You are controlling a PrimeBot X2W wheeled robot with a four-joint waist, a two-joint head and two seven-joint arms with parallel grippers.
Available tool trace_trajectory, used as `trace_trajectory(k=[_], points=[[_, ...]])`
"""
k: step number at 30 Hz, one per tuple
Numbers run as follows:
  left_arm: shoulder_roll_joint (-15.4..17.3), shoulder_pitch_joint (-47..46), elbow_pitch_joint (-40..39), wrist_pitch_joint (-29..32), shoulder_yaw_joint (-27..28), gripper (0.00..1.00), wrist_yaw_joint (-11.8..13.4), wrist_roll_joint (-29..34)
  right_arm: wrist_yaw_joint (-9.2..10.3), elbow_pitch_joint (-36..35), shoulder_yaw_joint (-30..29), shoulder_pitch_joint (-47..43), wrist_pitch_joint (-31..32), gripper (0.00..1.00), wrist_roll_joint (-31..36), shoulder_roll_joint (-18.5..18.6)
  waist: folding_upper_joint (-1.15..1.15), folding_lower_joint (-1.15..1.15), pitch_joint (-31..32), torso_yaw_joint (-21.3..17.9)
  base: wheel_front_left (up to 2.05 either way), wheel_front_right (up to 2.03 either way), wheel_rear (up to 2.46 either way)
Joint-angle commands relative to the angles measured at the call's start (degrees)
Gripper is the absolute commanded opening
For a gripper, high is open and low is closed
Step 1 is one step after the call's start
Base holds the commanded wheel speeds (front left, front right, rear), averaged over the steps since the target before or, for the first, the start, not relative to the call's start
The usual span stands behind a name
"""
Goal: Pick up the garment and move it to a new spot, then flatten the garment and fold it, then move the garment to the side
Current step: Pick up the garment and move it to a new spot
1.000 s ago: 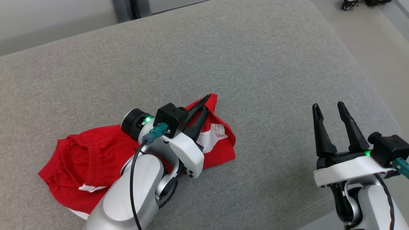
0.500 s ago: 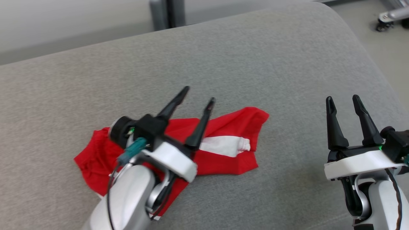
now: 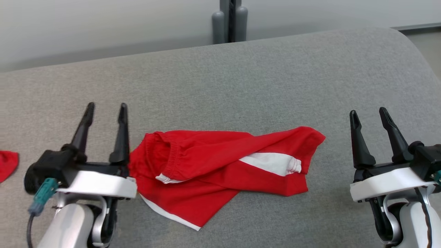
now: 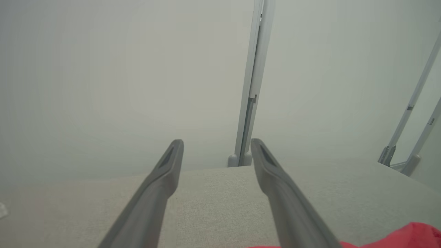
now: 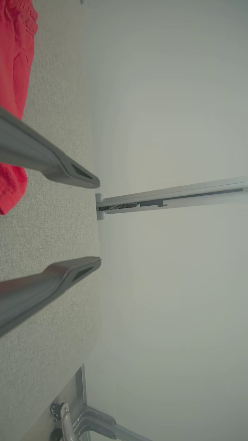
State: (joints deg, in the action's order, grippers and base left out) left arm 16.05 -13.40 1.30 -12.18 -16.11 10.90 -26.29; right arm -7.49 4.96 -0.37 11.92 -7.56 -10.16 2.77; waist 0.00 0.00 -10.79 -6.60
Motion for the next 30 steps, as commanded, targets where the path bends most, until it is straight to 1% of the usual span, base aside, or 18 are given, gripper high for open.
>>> trace_trajectory(k=[1, 6, 14, 22, 30], points=[[0.4, 0.79, -0.28, -0.36, 0.34, 1.0, 0.34, -0.25, -0.02, -0.22, -0.09, -0.62, 0.21, 1.0, 0.25, 0.31, 0.0, 0.0, 0.77, 0.78, 0.0, 0.0, 0.0], [2.95, 4.52, -1.45, -1.42, 2.95, 1.0, 1.19, 0.54, -0.01, -0.98, 0.66, -2.08, 1.4, 1.0, 0.92, 0.31, 0.0, 0.0, 2.67, 1.84, 0.0, 0.0, 0.0], [5.91, 10.04, -3.43, -0.25, 2.57, 1.0, 1.97, 1.89, -0.01, -2.11, 1.57, -4.83, 3.07, 1.0, 1.77, 0.32, 0.0, 0.0, 6.29, 2.33, 0.0, 0.0, 0.0], [6.61, 13.8, -5.82, 1.88, 2.57, 1.0, 3.87, 1.83, -0.01, -2.98, 1.78, -7.11, 4.07, 1.0, 1.32, 0.31, 0.0, 0.0, 7.94, 2.05, 0.0, 0.0, 0.0], [6.6, 14.6, -6.88, 2.97, 2.25, 1.0, 4.89, 1.72, -0.01, -3.45, 1.47, -7.6, 4.58, 1.0, 1.52, 0.31, 0.0, 0.0, 8.16, 2.16, 0.0, 0.0, 0.0]])
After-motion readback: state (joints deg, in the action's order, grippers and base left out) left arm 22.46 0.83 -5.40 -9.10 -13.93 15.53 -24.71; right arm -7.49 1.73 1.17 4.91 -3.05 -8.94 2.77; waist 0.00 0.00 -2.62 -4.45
